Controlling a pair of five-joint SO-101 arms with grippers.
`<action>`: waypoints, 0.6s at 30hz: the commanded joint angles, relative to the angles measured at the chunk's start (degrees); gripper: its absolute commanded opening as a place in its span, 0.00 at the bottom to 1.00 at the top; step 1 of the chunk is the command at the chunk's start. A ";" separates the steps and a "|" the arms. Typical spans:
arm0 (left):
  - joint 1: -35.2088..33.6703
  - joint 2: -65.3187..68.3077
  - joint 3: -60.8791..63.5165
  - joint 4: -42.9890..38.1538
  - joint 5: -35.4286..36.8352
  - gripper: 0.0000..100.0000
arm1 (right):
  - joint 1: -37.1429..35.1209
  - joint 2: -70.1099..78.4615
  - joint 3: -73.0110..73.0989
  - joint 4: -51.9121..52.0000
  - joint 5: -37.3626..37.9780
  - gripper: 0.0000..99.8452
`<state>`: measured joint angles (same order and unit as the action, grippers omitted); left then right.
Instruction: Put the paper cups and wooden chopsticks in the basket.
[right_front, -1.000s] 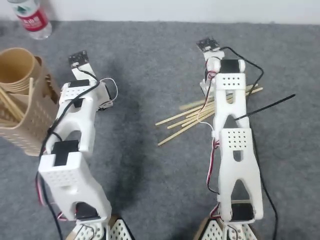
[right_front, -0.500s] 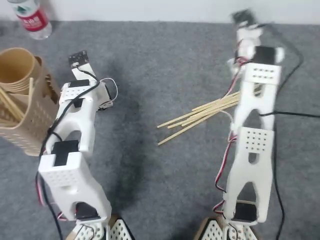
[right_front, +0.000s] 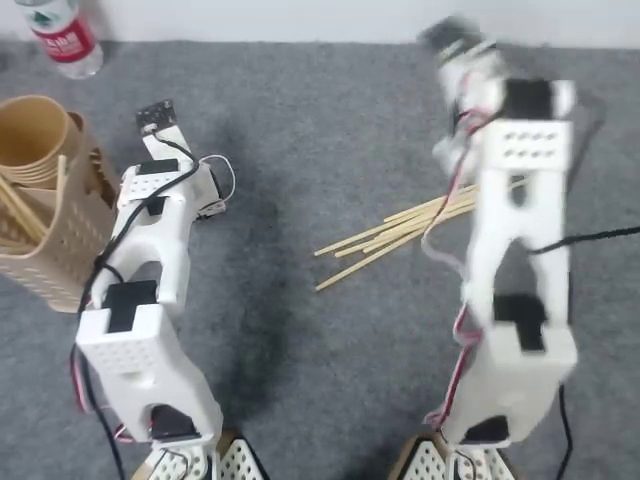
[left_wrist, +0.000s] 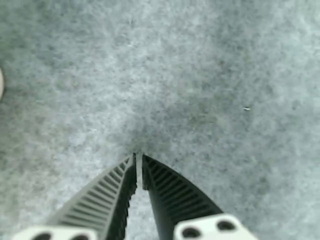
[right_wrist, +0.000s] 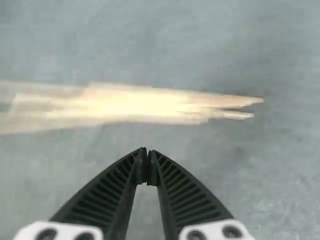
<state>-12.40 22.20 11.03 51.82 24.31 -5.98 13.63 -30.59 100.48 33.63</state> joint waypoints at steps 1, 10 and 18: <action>0.44 -3.52 -0.04 -0.79 0.00 0.01 | -2.07 -8.84 14.33 -1.63 7.12 0.01; 0.18 -3.52 0.13 0.26 0.00 0.01 | 2.51 -3.30 17.49 -6.37 32.97 0.17; 0.44 -3.52 0.04 -0.18 0.00 0.01 | 2.86 5.58 17.41 -20.00 42.46 0.31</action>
<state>-12.40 22.20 11.38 52.00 24.31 -2.73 17.58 -12.66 84.40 72.57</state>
